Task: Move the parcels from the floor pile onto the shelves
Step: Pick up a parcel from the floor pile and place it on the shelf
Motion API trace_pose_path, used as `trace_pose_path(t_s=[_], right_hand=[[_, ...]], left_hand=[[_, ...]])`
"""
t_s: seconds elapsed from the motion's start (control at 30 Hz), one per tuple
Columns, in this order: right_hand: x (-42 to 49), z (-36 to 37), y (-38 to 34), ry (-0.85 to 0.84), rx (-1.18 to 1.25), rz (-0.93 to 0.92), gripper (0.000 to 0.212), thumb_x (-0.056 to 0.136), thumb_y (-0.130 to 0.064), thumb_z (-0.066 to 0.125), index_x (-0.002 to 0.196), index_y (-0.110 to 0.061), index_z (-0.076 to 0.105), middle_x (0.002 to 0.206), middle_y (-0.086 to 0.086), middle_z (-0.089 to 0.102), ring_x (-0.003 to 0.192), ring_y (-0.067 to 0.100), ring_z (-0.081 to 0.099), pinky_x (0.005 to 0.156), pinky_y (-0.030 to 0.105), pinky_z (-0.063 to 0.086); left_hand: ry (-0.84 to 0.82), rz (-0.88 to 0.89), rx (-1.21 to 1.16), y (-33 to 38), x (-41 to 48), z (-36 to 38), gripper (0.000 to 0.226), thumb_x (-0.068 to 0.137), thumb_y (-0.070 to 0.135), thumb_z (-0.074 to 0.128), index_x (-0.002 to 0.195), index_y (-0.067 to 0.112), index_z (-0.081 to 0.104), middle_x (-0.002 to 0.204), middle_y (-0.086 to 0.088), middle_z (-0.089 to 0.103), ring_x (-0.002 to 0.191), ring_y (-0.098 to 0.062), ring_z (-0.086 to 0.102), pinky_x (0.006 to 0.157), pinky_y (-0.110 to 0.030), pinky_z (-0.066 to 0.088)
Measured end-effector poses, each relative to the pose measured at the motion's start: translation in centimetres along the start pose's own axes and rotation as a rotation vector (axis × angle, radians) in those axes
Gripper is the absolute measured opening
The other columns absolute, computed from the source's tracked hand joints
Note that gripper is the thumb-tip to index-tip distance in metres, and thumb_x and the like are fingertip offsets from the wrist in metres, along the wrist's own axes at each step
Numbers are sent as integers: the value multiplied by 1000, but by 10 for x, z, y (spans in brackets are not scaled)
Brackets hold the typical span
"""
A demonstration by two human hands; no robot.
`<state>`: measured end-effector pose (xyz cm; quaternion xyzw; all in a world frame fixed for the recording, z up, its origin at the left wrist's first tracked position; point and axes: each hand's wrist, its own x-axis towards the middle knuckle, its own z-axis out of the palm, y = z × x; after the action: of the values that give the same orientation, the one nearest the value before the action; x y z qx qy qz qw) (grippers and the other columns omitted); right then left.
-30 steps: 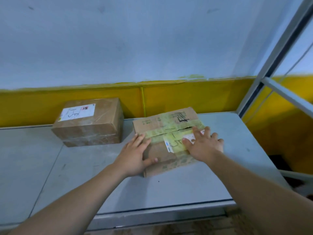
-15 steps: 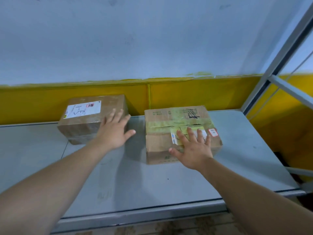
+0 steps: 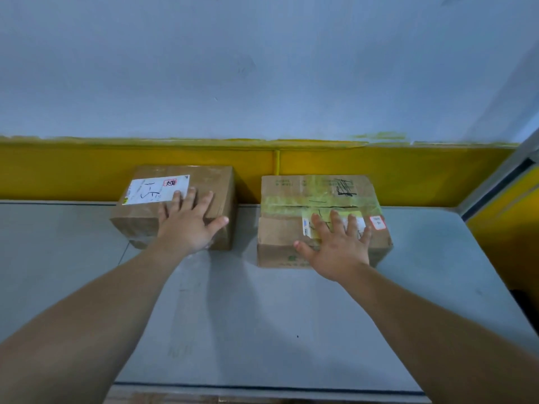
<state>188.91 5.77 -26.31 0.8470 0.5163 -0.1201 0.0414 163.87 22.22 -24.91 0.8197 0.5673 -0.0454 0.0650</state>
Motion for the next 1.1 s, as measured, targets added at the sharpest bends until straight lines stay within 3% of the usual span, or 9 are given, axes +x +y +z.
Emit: trace_pose_path(t_s=[0.23, 0.6, 0.73, 0.83, 1.1], right_hand=[[0, 1, 2, 0, 17, -14, 87, 83, -84, 16, 155, -39, 0, 166, 5, -6, 149, 40, -11, 114, 64, -7], [-14, -6, 4, -12, -1, -37, 87, 83, -84, 17, 155, -38, 2, 166, 5, -3, 150, 40, -6, 115, 64, 0], [-14, -8, 5, -35, -15, -46, 90, 82, -86, 17, 156, -37, -2, 166, 5, -7, 150, 40, -8, 115, 65, -1], [-11, -7, 6, -55, -35, -49, 94, 80, -88, 19, 155, -38, -6, 165, 5, -9, 149, 40, -11, 115, 65, -3], [-7, -6, 10, -25, -20, -78, 90, 80, -87, 22, 155, -41, 1, 166, 2, -3, 149, 40, -8, 116, 64, -2]], left_hand=[[68, -6, 22, 4, -3, 4, 77, 87, 74, 34, 152, 41, 10, 163, 3, 0, 149, -29, -2, 117, -55, 3], [54, 1, 73, 2, -18, -3, 76, 87, 75, 31, 152, 41, 10, 163, 4, 5, 148, -31, 5, 115, -54, 15], [-20, -82, 58, 11, -5, -4, 89, 76, 85, 36, 149, 47, 3, 163, 5, -3, 146, -42, -1, 114, -63, 8], [-32, -122, 73, 21, 0, 0, 87, 80, 81, 38, 149, 49, -3, 162, 3, -10, 144, -47, -6, 113, -66, 5], [-37, -60, 164, 16, -16, -5, 76, 86, 73, 37, 149, 47, 1, 162, -1, 2, 142, -46, 11, 111, -64, 19]])
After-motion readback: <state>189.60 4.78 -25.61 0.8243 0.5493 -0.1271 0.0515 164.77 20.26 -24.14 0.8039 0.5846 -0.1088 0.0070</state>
